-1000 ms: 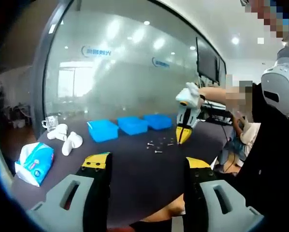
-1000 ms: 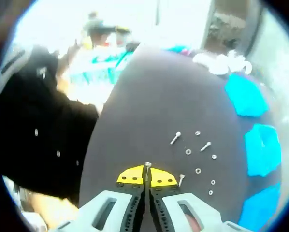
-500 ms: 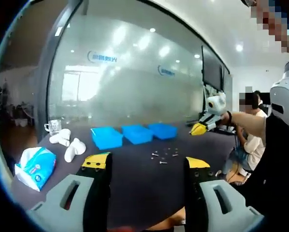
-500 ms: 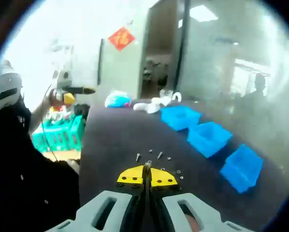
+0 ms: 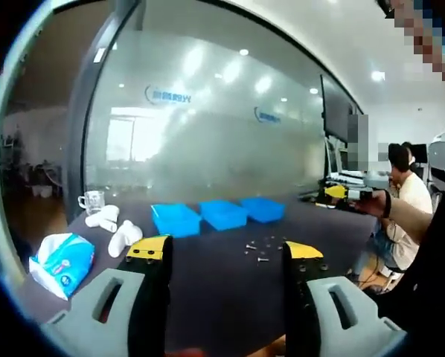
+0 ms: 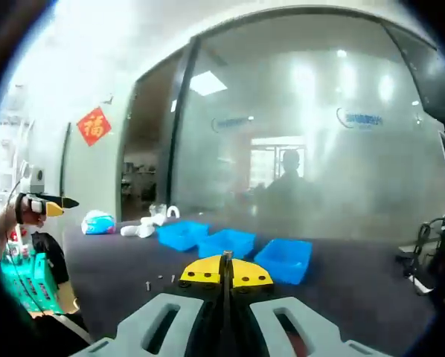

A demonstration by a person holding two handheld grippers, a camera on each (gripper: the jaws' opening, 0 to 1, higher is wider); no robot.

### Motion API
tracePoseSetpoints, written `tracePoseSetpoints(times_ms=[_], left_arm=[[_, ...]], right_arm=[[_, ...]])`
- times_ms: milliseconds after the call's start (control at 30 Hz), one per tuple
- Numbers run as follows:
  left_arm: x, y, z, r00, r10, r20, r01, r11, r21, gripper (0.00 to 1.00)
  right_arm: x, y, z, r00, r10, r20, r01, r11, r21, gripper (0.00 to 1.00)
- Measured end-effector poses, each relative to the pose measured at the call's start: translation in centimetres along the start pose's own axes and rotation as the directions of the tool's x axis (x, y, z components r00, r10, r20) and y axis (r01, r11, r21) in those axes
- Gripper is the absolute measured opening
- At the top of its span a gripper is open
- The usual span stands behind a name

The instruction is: Sort the screws, nuts, and washers into the corresponding bins

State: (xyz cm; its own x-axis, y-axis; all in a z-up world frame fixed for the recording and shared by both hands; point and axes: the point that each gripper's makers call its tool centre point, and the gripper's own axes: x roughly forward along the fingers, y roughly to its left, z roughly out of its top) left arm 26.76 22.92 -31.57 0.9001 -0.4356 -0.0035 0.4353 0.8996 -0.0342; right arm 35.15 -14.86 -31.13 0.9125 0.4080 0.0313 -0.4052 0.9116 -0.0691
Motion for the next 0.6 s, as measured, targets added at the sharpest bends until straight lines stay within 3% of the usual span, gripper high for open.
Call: tracePoseSetpoints(times_ms=[333,600], left_arm=[[0.4,0.2,-0.1,1.0,0.027,0.0,-0.027,1.0,0.013,0.55],[0.4,0.2,-0.1,0.999,0.031,0.008,-0.031,1.0,0.006,0.55]], right_arm=[[-1.1,-0.6,0.1,0.998,-0.062,0.029,0.062,0.998,0.005,0.0],[1.3,-1.6,0.8,0.998,-0.065,0.026,0.066,0.998,-0.013,0.0]])
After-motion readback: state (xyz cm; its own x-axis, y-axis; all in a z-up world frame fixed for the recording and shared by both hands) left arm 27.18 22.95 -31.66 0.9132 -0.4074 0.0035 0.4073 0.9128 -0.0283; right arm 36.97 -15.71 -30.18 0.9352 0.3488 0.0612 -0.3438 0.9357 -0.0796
